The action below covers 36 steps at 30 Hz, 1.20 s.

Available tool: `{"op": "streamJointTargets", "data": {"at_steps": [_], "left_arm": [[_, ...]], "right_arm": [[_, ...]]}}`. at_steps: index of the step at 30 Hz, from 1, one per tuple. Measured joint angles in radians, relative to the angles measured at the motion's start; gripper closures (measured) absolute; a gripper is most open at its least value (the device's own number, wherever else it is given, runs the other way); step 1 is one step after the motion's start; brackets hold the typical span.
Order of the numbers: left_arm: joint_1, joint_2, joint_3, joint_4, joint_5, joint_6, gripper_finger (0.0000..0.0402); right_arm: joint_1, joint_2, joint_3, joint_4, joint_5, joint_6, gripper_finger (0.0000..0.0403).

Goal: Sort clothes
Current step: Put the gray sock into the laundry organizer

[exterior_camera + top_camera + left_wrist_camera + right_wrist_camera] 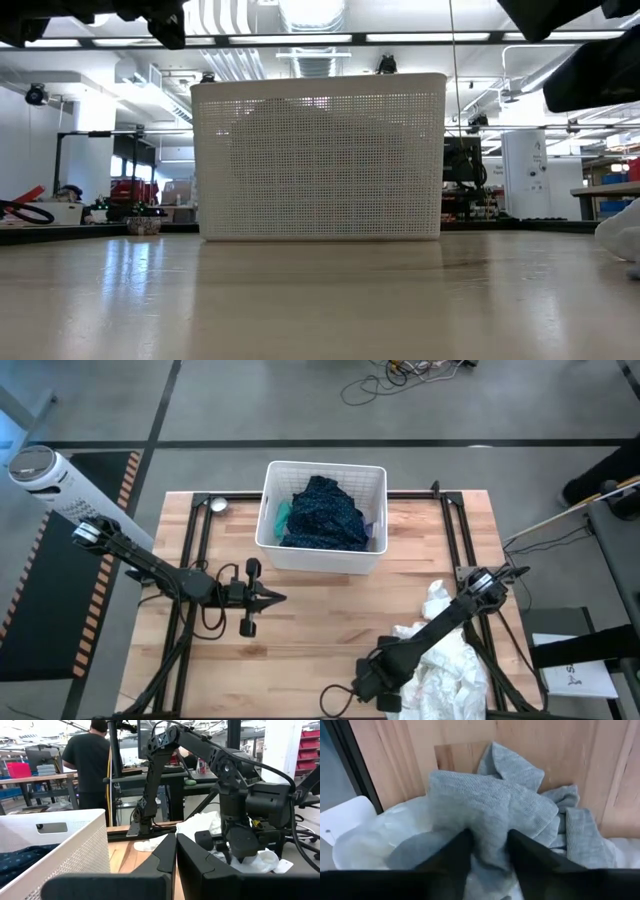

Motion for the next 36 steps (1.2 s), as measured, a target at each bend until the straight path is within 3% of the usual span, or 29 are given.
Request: {"op": "streamJointTargets", "data": {"at_steps": [3,5,14,26,34,36], "left_arm": [[0.001,0.0,0.0,0.0,0.0,0.0,0.0402],[0.001,0.0,0.0,0.0,0.0,-0.001,0.0402],[0.001,0.0,0.0,-0.031,0.0,-0.039,0.0402],[-0.001,0.0,0.0,-0.077,0.0,-0.102,0.0402],[-0.002,0.0,0.0,-0.085,0.0,-0.102,0.0402],[-0.002,0.0,0.0,-0.085,0.0,-0.1,0.0402]], "right_arm": [[-0.006,-0.003,0.0,0.0,0.0,-0.02,0.0365],[-0.006,-0.01,0.0,0.001,0.0,-0.028,0.0391],[-0.009,-0.018,0.099,-0.02,0.04,-0.141,0.0399],[-0.068,-0.019,0.46,-0.216,0.389,-0.372,0.0402],[-0.135,-0.02,0.691,-0.222,0.6,-0.541,0.0402],[-0.156,-0.02,0.735,-0.22,0.611,-0.563,0.0402]]}}
